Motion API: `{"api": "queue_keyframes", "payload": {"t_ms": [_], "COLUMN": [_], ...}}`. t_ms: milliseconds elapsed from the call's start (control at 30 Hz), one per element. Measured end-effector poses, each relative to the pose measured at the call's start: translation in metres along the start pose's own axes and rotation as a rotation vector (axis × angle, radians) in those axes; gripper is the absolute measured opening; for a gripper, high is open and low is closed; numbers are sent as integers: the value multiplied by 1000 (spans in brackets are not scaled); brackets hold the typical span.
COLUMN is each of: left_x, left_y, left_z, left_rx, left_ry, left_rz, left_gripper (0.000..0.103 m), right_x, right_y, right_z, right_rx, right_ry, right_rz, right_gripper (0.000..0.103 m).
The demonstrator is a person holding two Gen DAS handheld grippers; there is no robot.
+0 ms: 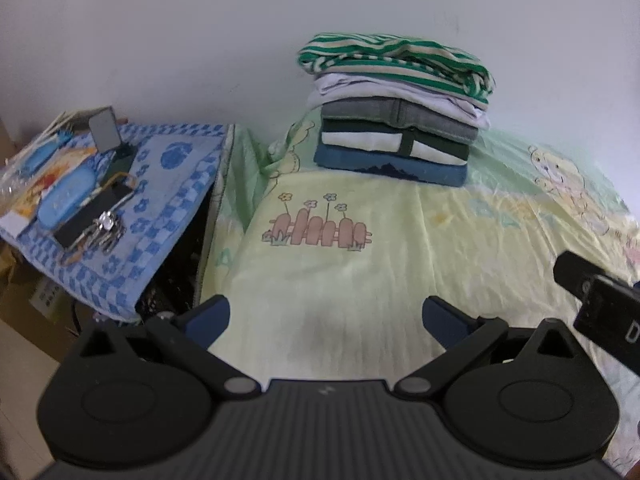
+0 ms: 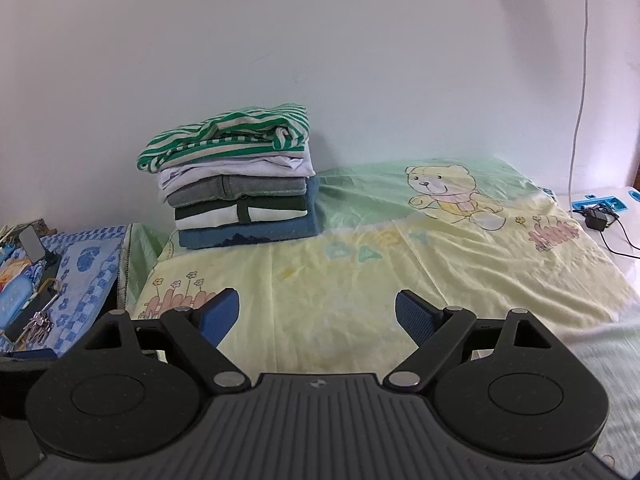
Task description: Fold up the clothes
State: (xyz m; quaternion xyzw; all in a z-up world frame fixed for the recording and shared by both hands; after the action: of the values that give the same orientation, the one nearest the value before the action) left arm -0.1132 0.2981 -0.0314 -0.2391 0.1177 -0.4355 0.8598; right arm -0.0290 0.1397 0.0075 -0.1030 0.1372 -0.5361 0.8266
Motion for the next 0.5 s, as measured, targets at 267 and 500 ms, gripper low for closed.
{"api": "queue_keyframes", "payload": {"t_ms": [267, 500], "left_x": [3, -7], "left_y": [-6, -9], "left_z": [0, 2], "left_rx": [7, 22], "left_ry": [42, -9], "left_rz": [-28, 9], "left_gripper": [102, 102], "right_x": [-3, 0], "right_y": [-6, -9], "right_z": [-1, -1], "right_rx": [7, 11], "right_ry": [-9, -5], "right_rz": [0, -14], "right_gripper": [88, 88]}}
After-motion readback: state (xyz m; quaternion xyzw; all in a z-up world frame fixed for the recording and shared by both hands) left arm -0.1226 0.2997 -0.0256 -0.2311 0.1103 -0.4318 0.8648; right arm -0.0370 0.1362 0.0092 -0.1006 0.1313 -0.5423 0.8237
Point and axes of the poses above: each gripper's, at about its wrist camera, not at the fingertips, and y roughly the way its jaws point, x to its right, z to its top, the point moved 7 cm from there along y, roughly the way its jaws point, and after that the axes turned 15 degrees about x, right-handed, at the moved point
